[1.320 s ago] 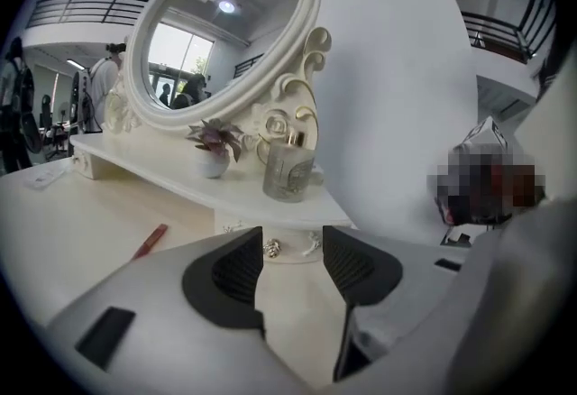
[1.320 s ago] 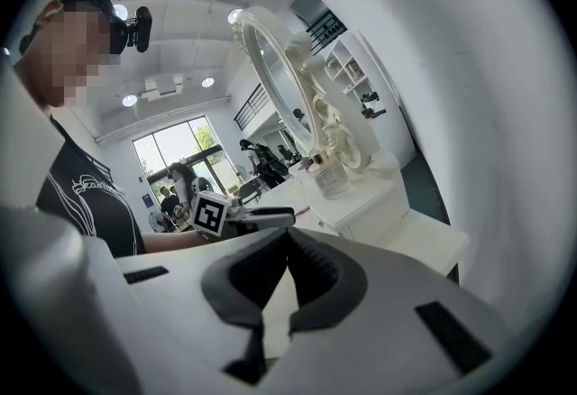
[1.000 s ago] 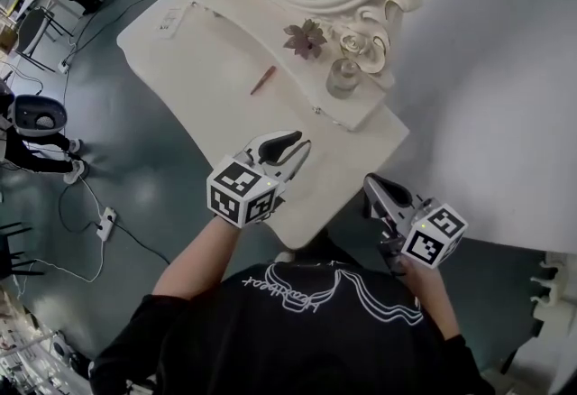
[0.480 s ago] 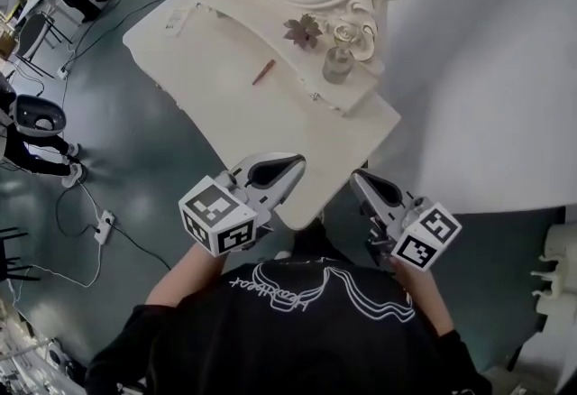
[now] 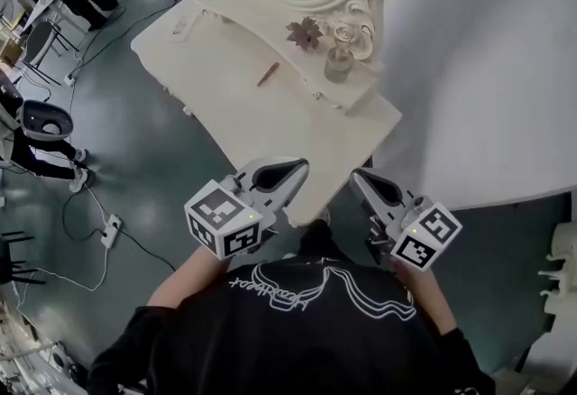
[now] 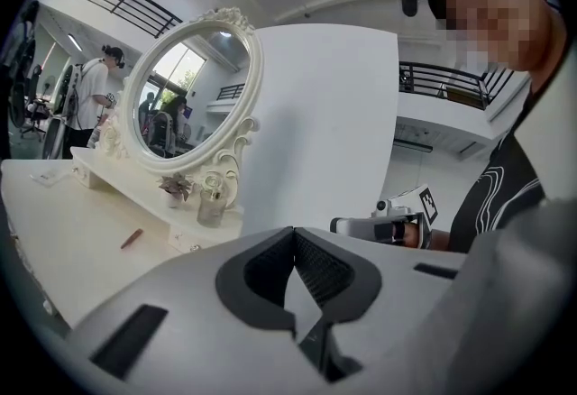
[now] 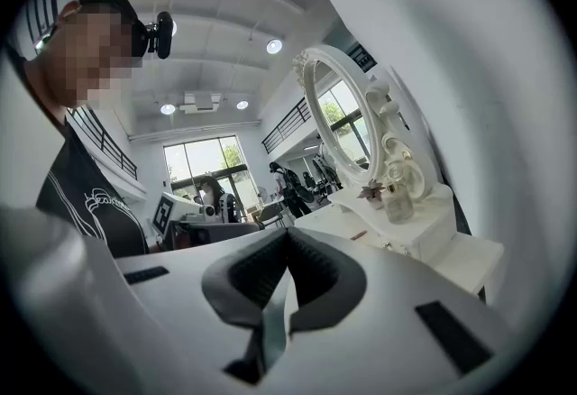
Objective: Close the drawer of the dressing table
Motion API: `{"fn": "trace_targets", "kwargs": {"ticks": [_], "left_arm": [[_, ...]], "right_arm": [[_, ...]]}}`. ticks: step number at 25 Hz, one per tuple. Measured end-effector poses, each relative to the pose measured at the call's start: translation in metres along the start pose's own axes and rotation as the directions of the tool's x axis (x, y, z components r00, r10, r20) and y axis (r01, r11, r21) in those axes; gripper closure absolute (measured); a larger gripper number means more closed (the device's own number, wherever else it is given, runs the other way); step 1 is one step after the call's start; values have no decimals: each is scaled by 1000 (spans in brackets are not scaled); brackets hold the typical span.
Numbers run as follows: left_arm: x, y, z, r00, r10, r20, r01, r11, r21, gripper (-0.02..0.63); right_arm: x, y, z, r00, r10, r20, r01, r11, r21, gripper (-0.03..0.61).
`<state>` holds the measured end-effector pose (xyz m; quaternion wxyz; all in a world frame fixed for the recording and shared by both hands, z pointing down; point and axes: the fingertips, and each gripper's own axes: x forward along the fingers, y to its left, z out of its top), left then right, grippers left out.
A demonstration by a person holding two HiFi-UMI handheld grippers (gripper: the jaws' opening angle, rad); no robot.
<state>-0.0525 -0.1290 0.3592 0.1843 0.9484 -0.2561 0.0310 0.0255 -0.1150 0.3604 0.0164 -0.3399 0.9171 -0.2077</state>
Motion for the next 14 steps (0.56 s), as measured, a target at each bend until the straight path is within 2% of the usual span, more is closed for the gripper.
{"fn": "trace_targets", "kwargs": {"ticks": [14], "left_arm": [[-8, -5, 4, 1000, 28, 4, -28, 1000, -5, 609]], "right_arm": [[-3, 7, 5, 1000, 8, 1, -8, 1000, 2, 574]]}}
